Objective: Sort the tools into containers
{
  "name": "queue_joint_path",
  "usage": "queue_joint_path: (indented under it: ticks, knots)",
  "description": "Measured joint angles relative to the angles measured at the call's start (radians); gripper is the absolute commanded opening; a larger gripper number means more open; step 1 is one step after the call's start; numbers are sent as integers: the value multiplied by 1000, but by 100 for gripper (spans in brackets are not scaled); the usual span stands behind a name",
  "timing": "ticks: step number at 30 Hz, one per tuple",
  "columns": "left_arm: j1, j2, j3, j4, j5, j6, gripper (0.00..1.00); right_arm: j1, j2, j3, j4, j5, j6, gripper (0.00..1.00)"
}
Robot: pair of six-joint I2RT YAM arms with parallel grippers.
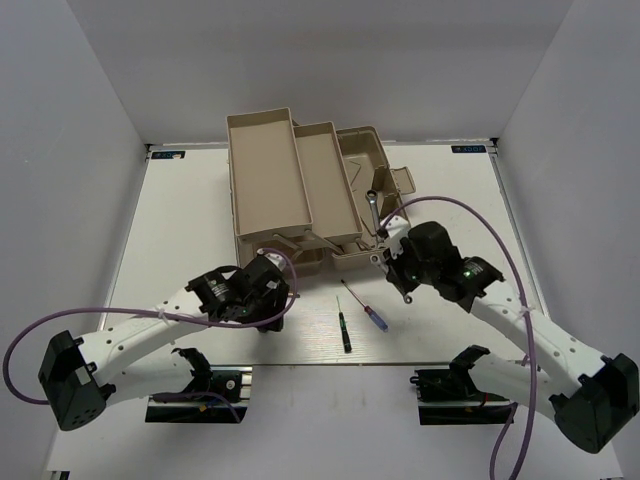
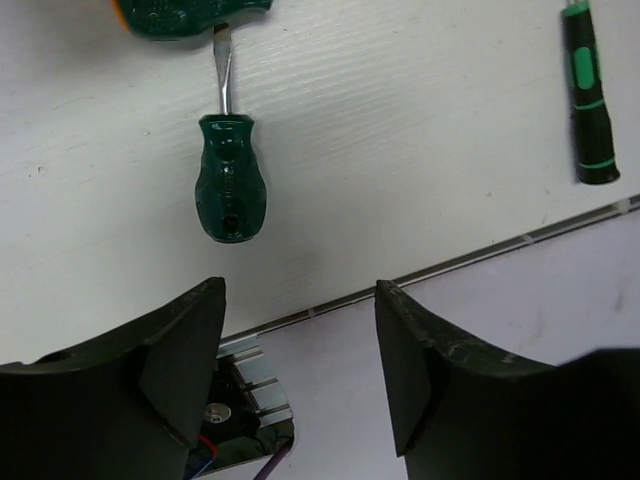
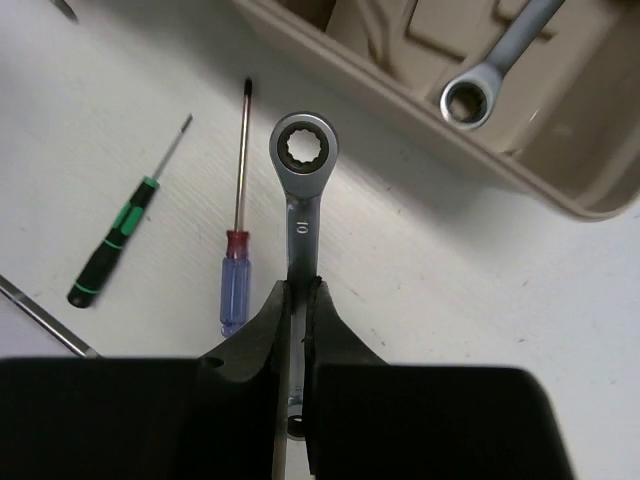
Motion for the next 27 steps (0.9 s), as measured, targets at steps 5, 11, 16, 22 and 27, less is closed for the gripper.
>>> queue_joint_path:
  ticks: [5, 11, 16, 22, 27]
  knots:
    - [0, 32, -5, 19, -24, -27, 73, -26, 5, 131, -15, -9, -10, 0]
    - [0, 27, -7, 40, -47, -40, 74, -82, 180, 323, 16, -2, -15, 0]
    - [0, 48, -8, 61, -72, -41, 74, -148, 436, 508, 16, -1, -7, 0]
    - [0, 58, -72, 107, -90, -67, 73, -223, 718, 725, -18, -46, 30, 34]
    - [-1, 91, -106, 133, -113, -93, 72, -268, 824, 816, -45, -105, 64, 52]
